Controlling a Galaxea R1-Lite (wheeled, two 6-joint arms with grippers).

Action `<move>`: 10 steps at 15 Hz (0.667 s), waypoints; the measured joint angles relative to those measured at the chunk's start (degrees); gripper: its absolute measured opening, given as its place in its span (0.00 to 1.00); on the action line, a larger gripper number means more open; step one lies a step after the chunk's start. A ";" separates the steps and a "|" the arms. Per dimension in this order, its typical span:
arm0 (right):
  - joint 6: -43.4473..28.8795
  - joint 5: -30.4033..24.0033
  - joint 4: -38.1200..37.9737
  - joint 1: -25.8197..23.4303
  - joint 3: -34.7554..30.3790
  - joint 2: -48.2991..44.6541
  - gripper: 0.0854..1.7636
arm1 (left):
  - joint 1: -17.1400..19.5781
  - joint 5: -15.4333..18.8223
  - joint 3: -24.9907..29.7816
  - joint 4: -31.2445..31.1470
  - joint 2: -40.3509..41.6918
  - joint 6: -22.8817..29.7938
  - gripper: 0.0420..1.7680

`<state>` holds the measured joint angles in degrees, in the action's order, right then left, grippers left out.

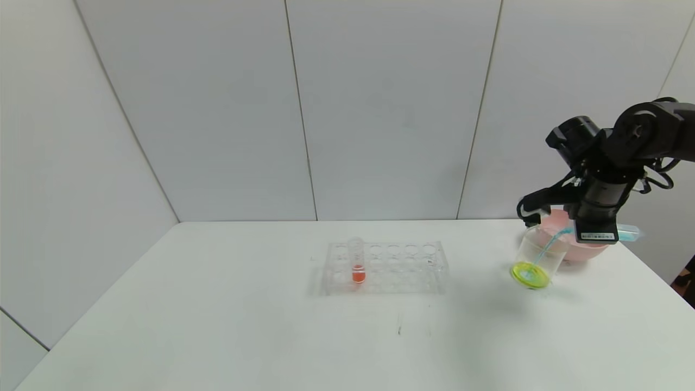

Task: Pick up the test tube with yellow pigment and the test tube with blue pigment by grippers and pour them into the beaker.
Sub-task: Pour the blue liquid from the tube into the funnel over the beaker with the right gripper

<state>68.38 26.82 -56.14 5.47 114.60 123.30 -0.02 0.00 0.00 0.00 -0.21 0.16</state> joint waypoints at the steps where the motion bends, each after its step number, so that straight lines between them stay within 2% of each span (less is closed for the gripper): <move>1: 0.45 0.85 0.24 0.22 0.00 0.02 0.25 | 0.00 0.00 0.00 0.00 0.00 0.00 1.00; 10: 6.23 11.01 1.29 3.12 0.00 -0.20 0.25 | 0.00 0.00 0.00 0.00 0.00 0.00 1.00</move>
<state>74.61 37.83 -54.85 8.59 114.60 123.10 -0.02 0.00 0.00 0.00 -0.21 0.16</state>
